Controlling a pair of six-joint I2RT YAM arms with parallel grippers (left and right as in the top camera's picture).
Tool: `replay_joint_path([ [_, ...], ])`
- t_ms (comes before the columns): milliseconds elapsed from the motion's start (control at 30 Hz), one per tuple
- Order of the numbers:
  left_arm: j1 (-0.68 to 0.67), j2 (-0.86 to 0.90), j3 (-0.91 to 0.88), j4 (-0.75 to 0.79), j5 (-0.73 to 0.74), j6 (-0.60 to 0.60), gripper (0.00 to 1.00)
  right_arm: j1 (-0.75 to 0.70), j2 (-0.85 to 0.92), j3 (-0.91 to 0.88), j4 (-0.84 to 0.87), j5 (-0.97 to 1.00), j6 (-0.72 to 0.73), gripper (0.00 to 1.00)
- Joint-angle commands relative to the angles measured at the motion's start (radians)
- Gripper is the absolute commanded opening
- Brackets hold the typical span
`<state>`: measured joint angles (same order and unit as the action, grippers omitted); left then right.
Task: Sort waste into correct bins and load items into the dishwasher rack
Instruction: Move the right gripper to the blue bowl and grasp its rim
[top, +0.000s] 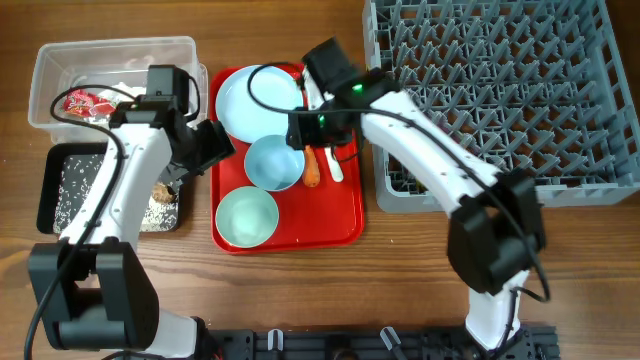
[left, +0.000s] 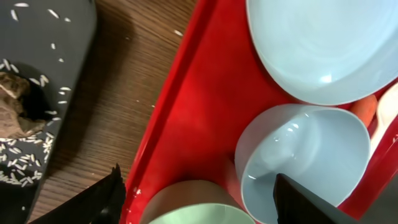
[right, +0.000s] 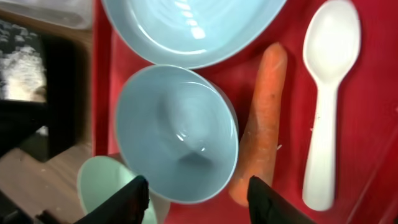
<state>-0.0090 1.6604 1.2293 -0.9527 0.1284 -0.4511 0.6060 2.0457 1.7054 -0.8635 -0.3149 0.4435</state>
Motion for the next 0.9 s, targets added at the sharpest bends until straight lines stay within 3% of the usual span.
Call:
replay_joint_path([
  [0, 0.023, -0.005, 0.007, -0.006, 0.018, -0.018, 0.79, 0.029, 0.044, 0.003, 0.012, 0.077, 0.053, 0.5],
  [100, 0.024, -0.005, 0.007, 0.006, 0.0, -0.018, 0.82, 0.056, 0.076, 0.003, 0.023, 0.137, 0.059, 0.4],
  [233, 0.025, -0.005, 0.007, 0.034, -0.022, -0.029, 0.86, 0.084, 0.126, 0.003, 0.033, 0.171, 0.084, 0.38],
  [400, 0.048, -0.005, 0.007, 0.055, -0.037, -0.029, 0.87, 0.084, 0.141, 0.003, 0.033, 0.256, 0.09, 0.42],
  [633, 0.119, -0.005, 0.007, 0.063, -0.037, -0.029, 0.89, 0.083, 0.098, 0.048, 0.038, 0.207, 0.046, 0.49],
  [867, 0.132, -0.005, 0.007, 0.069, -0.036, -0.029, 1.0, 0.077, 0.038, 0.043, -0.012, 0.381, 0.029, 0.55],
])
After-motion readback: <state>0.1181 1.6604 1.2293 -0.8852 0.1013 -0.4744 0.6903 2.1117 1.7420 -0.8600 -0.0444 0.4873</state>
